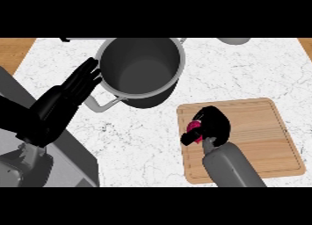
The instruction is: Pick the cupcake from the cutting board and place it in the pot
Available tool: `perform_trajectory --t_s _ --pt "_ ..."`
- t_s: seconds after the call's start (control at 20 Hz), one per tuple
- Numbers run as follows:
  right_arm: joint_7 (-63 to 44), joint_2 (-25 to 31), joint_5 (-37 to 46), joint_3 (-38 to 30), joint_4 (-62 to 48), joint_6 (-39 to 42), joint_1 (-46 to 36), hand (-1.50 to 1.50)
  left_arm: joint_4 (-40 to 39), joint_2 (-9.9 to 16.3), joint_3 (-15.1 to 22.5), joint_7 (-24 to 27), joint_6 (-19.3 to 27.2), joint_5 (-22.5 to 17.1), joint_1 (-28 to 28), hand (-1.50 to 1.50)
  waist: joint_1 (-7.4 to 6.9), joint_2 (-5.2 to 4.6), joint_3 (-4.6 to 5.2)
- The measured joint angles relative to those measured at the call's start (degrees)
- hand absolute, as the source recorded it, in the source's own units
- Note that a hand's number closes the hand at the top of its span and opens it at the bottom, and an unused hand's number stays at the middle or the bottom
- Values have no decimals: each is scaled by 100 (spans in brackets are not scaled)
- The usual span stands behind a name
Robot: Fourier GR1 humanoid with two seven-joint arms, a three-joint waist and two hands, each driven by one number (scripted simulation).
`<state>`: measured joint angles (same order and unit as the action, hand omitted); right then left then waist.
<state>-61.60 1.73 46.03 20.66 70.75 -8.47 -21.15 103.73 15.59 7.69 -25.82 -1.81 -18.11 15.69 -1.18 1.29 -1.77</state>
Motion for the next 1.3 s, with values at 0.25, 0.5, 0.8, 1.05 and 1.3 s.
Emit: perform_trajectory --t_s 0.25,0.5,0.8,1.05,1.3 --pt "-221 -72 242 1060 351 -138 252 150 -42 -8 9 -52 0 -38 30 0 -17 12 8" --pt "-522 -88 897 1592 710 -206 326 150 -35 32 -64 -122 55 -31 -42 0 92 49 23" --pt "-774 -84 1985 1823 1374 -192 168 150 -27 84 -172 -210 106 -26 -148 0 255 103 42" --pt "-875 -78 2713 1966 2103 22 -146 150 9 77 -204 -255 105 -67 -190 0 280 112 49" --pt "-906 -75 3033 1910 2784 299 -687 150 56 2 -117 -260 89 -83 -136 0 179 80 51"
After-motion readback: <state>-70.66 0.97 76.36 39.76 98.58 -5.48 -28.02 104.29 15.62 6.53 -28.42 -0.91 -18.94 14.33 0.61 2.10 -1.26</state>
